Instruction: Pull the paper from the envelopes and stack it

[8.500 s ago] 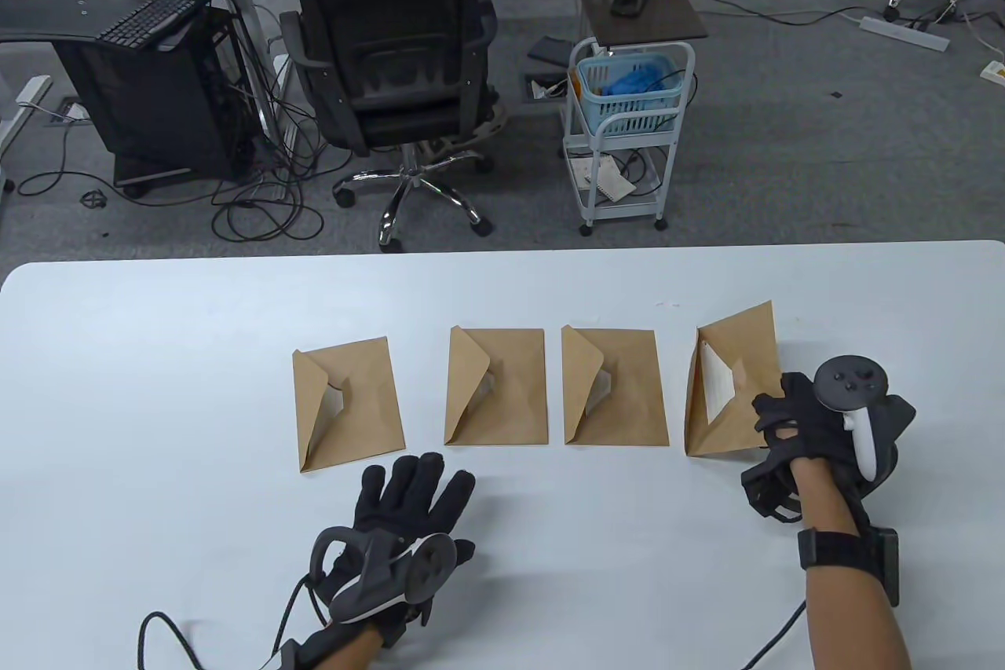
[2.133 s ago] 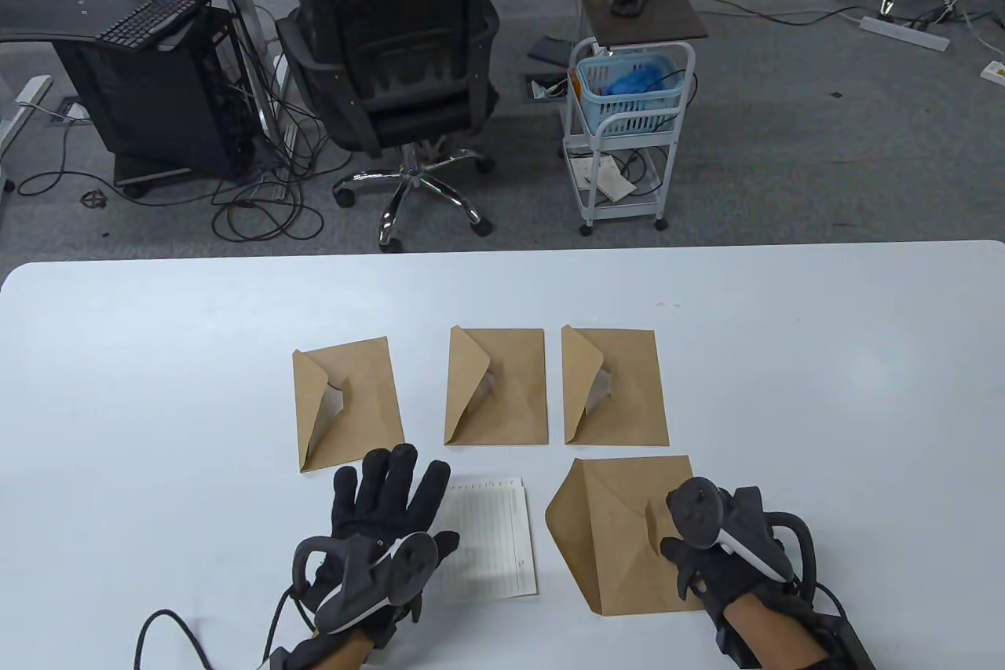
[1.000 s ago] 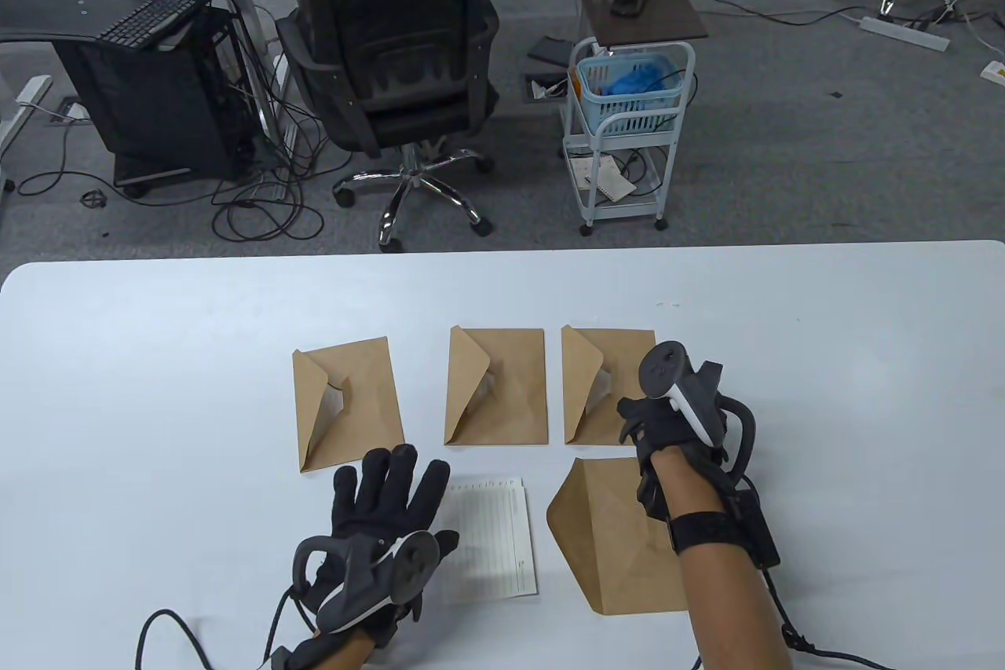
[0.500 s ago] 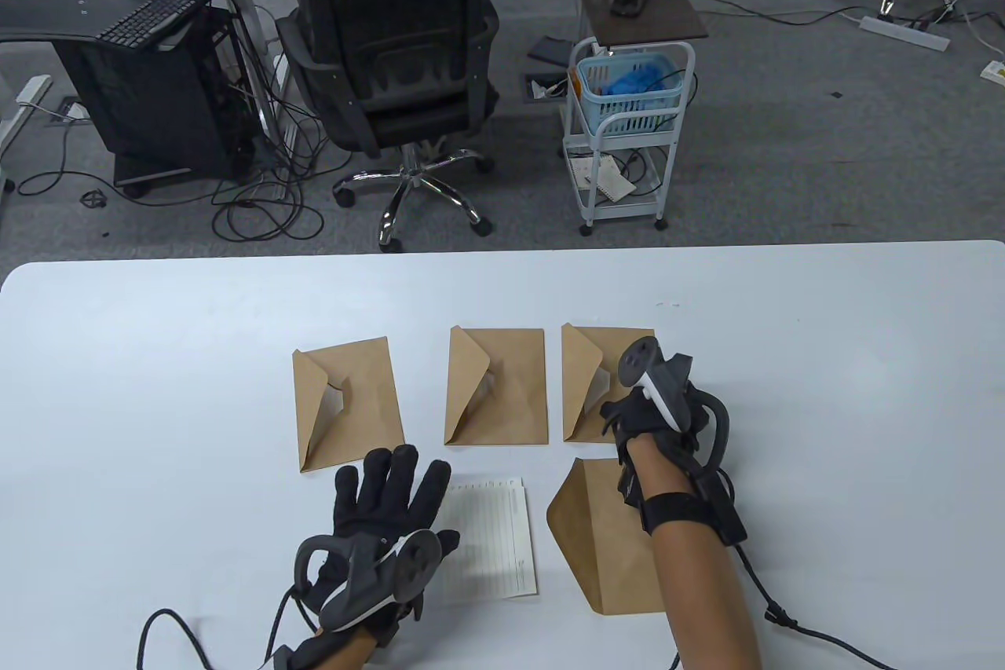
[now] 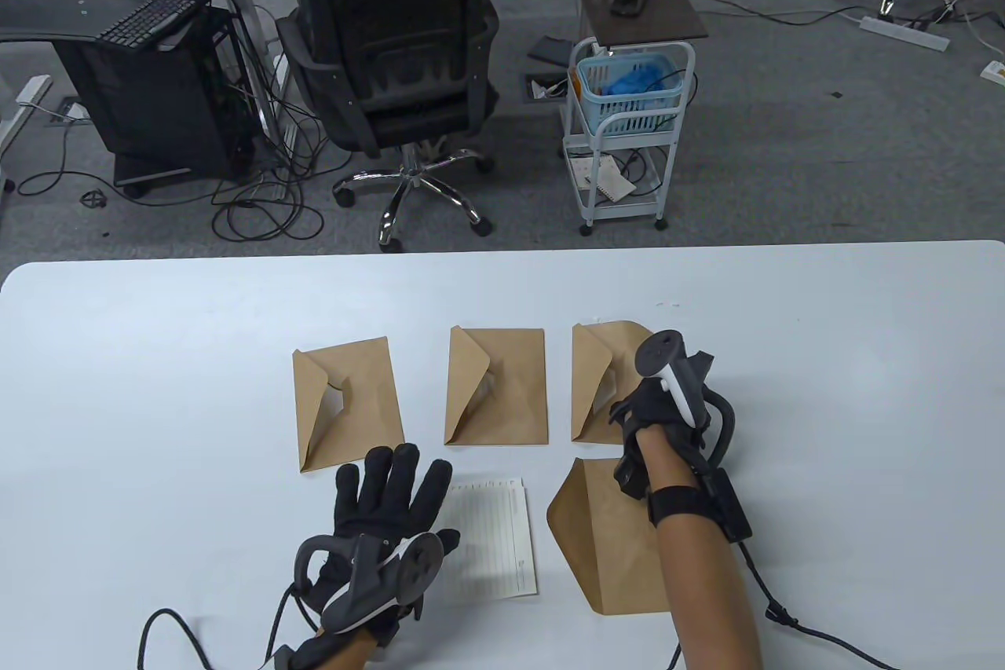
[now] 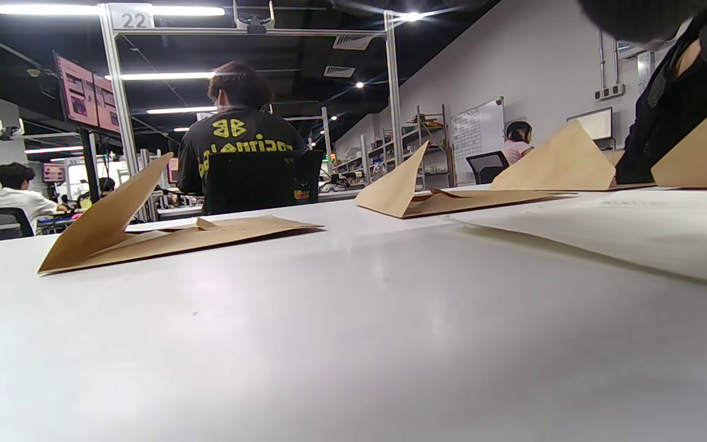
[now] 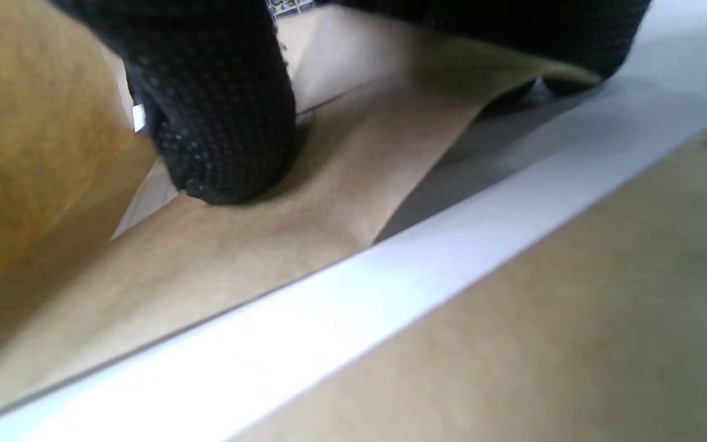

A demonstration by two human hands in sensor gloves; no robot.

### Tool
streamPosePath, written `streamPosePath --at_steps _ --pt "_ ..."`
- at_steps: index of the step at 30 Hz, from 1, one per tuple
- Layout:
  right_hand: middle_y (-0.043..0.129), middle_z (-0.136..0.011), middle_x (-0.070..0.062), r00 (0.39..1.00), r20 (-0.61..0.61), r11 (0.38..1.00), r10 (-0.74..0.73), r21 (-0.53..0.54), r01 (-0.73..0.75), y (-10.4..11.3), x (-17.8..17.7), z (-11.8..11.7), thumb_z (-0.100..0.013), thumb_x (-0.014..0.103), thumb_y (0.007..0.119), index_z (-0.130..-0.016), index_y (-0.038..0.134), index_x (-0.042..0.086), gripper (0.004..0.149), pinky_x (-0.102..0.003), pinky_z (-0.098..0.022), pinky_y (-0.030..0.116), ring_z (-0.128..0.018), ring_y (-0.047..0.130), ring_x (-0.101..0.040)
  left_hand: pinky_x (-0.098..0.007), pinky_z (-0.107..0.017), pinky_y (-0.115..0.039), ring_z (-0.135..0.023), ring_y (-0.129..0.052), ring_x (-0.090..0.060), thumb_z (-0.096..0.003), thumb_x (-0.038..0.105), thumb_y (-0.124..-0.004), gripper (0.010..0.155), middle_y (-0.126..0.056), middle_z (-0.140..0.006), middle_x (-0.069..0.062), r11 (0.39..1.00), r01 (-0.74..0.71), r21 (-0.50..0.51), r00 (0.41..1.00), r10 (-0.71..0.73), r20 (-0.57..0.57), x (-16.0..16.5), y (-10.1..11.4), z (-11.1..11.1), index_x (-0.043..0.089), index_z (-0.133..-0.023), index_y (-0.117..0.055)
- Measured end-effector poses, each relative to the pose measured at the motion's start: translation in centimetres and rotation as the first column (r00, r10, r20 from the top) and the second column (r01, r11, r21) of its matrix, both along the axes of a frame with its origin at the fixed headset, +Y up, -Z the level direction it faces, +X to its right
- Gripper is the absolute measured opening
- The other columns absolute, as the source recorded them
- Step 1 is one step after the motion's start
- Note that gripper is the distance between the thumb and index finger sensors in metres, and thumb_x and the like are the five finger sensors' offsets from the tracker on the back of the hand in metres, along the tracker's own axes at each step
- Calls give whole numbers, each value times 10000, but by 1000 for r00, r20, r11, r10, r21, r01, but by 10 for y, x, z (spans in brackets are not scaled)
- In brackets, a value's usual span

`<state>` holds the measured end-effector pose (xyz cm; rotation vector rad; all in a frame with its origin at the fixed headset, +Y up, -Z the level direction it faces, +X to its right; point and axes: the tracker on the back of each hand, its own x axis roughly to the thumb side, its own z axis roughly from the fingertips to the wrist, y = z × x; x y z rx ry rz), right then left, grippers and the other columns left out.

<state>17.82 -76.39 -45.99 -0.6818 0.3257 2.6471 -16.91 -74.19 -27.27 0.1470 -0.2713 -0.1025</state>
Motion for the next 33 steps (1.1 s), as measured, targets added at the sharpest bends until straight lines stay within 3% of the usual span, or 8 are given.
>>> streamPosePath --at_steps 3,7,10,12,18,23,27,33 --pt "777 -730 -111 1000 3 1000 -16 2 16 1 0 1 -386 329 971 -1003 593 1 795 -551 -553 686 -560 849 -318 -660 -786 -141 -1156 -247 -445 -493 609 -676 777 -229 -1223 -100 1000 2 -1 1000 -2 0 0 0 0 396 -1140 -301" --pt "748 -744 -96 999 25 1000 -21 3 21 0 4 3 -380 356 980 -933 669 134 671 -551 -561 675 -587 829 -324 -660 -785 -141 -1155 -248 -445 -493 609 -676 777 -229 -1223 -101 1000 -2 1 1000 2 0 0 0 1 396 -1139 -301" --pt "629 -882 -177 998 42 999 35 15 -36 1 6 5 -362 411 988 -880 678 184 645 -594 -604 624 -693 768 -409 -660 -785 -139 -1156 -246 -445 -492 609 -676 776 -231 -1223 -100 1000 1 3 1000 -1 2 1 0 1 397 -1139 -303" --pt "476 -996 -274 997 52 997 60 52 -63 1 8 6 -358 410 987 -846 685 124 641 -576 -600 654 -742 745 -443 -660 -785 -140 -1156 -249 -444 -493 607 -677 772 -240 -1224 -99 1000 -5 3 1000 5 3 1 0 1 397 -1139 -308" --pt "722 -939 -222 994 65 985 91 141 -100 10 17 9 -394 322 965 -759 776 156 443 -407 -418 888 -474 1030 -252 -659 -785 -138 -1156 -247 -444 -493 608 -676 775 -246 -1224 -100 1000 -3 0 1000 3 6 2 0 1 397 -1139 -305" --pt "826 -881 -193 998 28 980 -59 194 52 18 26 17 -418 301 945 -729 807 203 354 -352 -344 935 -425 1079 -211 -659 -785 -140 -1157 -248 -443 -491 609 -676 774 -253 -1225 -98 1000 -27 9 1000 27 4 1 2 1 397 -1138 -308" --pt "888 -829 -176 969 4 935 -249 261 239 28 35 29 -436 289 923 -728 822 225 316 -319 -296 957 -385 1100 -181 -656 -789 -158 -1157 -253 -442 -492 609 -676 775 -250 -1224 -100 1000 -24 10 1000 24 11 2 2 1 397 -1139 -306" --pt "904 -808 -187 832 -87 746 -548 398 533 40 52 64 -451 268 904 -730 812 219 298 -285 -270 983 -369 1123 -163 -652 -793 -168 -1157 -254 -440 -492 610 -674 773 -254 -1224 -102 999 -17 36 999 15 34 6 6 2 398 -1139 -307"
